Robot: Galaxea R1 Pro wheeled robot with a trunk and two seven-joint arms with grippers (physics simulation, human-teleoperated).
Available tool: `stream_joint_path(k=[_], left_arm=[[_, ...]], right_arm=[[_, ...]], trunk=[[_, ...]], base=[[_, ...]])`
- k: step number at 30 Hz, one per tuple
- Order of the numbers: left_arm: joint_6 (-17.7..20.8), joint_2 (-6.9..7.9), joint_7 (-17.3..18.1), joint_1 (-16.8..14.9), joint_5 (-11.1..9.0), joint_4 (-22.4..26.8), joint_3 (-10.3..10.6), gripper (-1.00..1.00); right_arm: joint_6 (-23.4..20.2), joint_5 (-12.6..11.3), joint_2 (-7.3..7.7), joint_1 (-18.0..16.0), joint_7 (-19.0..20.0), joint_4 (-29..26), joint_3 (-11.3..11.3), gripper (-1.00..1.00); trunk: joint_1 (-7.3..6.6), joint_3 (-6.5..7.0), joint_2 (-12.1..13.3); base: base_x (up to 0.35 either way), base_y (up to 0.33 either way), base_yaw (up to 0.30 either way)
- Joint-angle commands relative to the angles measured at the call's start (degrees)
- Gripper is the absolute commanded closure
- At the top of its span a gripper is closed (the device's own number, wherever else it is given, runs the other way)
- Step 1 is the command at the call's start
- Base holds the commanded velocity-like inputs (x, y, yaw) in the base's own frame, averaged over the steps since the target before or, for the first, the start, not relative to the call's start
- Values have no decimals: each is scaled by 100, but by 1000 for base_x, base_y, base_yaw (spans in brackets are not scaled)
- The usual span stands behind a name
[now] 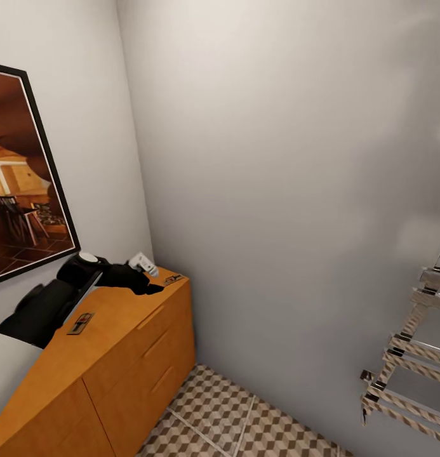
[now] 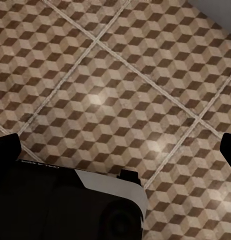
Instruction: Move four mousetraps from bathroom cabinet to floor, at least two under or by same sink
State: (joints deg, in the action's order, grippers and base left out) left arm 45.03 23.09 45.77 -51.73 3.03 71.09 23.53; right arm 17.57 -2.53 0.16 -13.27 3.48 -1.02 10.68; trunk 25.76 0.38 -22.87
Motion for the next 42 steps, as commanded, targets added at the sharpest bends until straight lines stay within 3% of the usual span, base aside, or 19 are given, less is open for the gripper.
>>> stream_joint_path(k=[1, 7, 16, 42], left_arm=[[-105, 2, 128, -4, 31, -94, 7, -100], [-443, 3, 957, -4, 147, -340, -2, -100], [-687, 17, 1474, -4, 281, -406, -6, -100], [-706, 12, 1523, -4, 312, -590, -24, -100]], right_arm=[[19, -28, 2, -1, 23, 5, 22, -100], [19, -28, 2, 0, 27, 5, 22, -100], [19, -28, -7, 0, 30, 5, 22, -100], [19, -28, -67, 0, 25, 5, 22, -100]], trunk=[[2, -3, -5], [2, -3, -5], [2, -3, -5], [2, -3, -5]], base=[[0, 0, 0], [0, 0, 0], [0, 0, 0], [128, 0, 0]])
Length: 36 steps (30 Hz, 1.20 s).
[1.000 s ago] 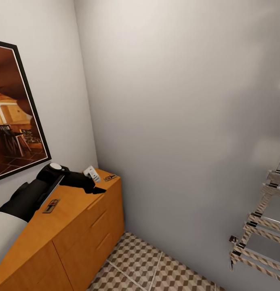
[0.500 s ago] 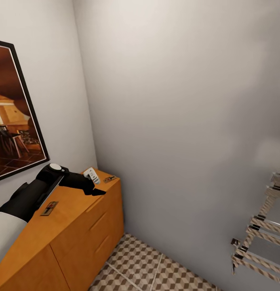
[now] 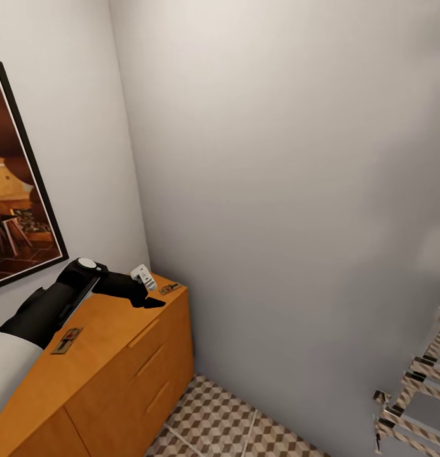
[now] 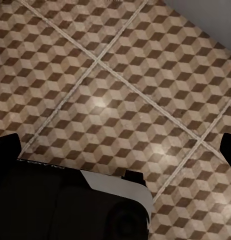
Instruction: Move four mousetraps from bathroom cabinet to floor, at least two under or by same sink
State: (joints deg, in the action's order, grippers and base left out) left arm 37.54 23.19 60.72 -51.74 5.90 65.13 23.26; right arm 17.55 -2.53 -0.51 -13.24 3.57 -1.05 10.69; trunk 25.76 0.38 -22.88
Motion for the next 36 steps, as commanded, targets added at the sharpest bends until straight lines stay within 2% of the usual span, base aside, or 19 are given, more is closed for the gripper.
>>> stream_joint_path(k=[1, 9, 12, 14, 16, 19, 21, 36], left_arm=[[43, 5, 27, -3, 26, 3, 4, -100], [43, 9, 7, -3, 36, -6, -19, -100], [43, 10, 3, -3, 118, -8, -39, -100], [43, 10, 2, -3, 242, -8, -131, -100], [43, 10, 5, -3, 465, -12, -332, -100], [45, 5, 8, -3, 698, -65, -517, -100], [44, 5, 9, -3, 748, -129, -550, -100], [43, -5, 10, -3, 799, -320, -582, -100]], right_arm=[[21, -28, -1, -3, 17, 8, 20, -100], [21, -28, -1, -3, 20, 8, 20, -100], [21, -28, -1, -3, 21, 8, 20, -100], [21, -28, -1, -3, 21, 8, 20, -100], [21, -28, -1, -3, 21, 8, 20, -100], [21, -28, -1, -3, 21, 8, 20, -100], [21, -28, -1, -3, 21, 8, 20, -100], [21, -28, -1, -3, 21, 8, 20, -100]], trunk=[[3, -3, -4], [3, -3, -4], [3, -3, -4], [3, -3, -4], [3, -3, -4], [3, -3, -4], [3, -3, -4], [3, -3, -4]], base=[[49, 0, 0], [46, 0, 0], [8, 0, 0], [4, 0, 0], [2, 0, 0], [0, 0, 0], [0, 0, 0], [0, 0, 0]])
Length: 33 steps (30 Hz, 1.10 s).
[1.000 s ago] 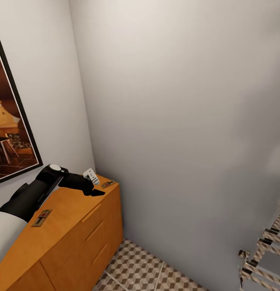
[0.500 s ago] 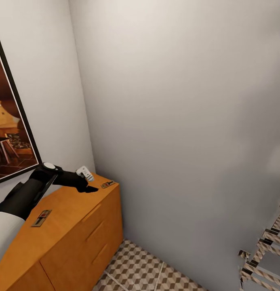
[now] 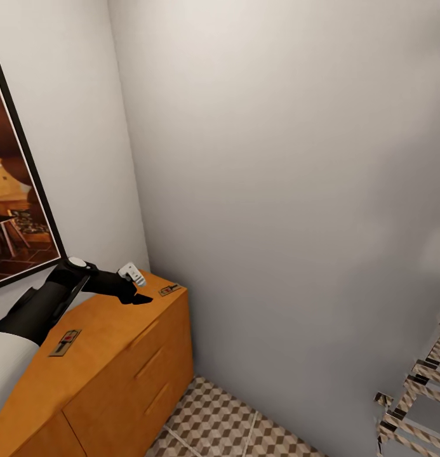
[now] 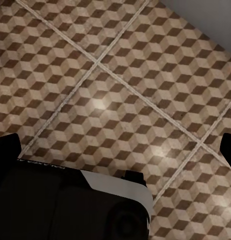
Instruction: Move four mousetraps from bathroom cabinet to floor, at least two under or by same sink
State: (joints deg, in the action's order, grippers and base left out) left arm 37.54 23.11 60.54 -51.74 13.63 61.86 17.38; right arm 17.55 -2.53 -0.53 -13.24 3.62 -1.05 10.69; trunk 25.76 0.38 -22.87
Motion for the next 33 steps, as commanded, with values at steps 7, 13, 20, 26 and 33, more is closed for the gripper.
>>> stream_joint_path(k=[7, 13, 20, 26, 33], left_arm=[[40, -1, 28, -3, 29, -1, 4, -100], [37, -16, 28, -3, 26, -4, 10, -100], [34, -19, 28, -3, 31, 1, 11, -100], [34, -19, 28, -3, 28, -1, 11, -100], [34, -17, 28, -3, 27, -4, 11, -100]], right_arm=[[21, -28, 0, -3, 20, 8, 20, -100], [21, -28, 0, -3, 25, 8, 20, -100], [21, -28, -8, -3, 25, 8, 20, -100], [21, -28, -9, -3, 25, 8, 20, -100], [21, -28, -9, -3, 25, 8, 20, -100]], trunk=[[2, -3, -4], [2, -3, -4], [2, -3, -4], [2, -3, -4], [2, -3, -4]], base=[[0, 0, 0], [0, 0, 0], [0, 0, 0], [0, 0, 0], [62, 40, 0]])
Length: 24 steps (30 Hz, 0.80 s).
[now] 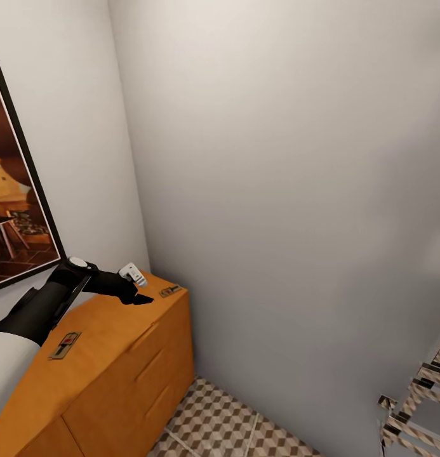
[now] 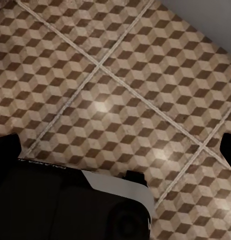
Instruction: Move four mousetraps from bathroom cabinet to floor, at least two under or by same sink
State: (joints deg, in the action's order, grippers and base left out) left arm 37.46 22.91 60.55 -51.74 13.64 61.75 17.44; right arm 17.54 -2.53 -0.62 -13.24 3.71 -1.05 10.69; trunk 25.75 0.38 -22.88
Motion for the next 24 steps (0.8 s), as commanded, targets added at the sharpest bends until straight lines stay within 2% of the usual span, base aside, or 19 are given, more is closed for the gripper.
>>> stream_joint_path(k=[1, 9, 19, 24], left_arm=[[42, 3, 27, -2, 25, 8, 5, -100], [42, 3, 27, -2, 24, 4, 5, -100], [42, 3, 27, -2, 24, 3, 5, -100], [42, 3, 27, -2, 24, -6, 5, -100]], right_arm=[[21, -28, 0, -3, 16, 8, 21, -100], [21, -28, -6, -3, 16, 8, 21, -100], [21, -28, -9, -3, 16, 8, 21, -100], [21, -28, -9, -3, 16, 8, 21, -100]], trunk=[[3, -3, -4], [3, -3, -4], [3, -3, -4], [3, -3, -4]], base=[[124, 105, 0], [111, 123, 0], [23, 19, 0], [162, 93, 0]])
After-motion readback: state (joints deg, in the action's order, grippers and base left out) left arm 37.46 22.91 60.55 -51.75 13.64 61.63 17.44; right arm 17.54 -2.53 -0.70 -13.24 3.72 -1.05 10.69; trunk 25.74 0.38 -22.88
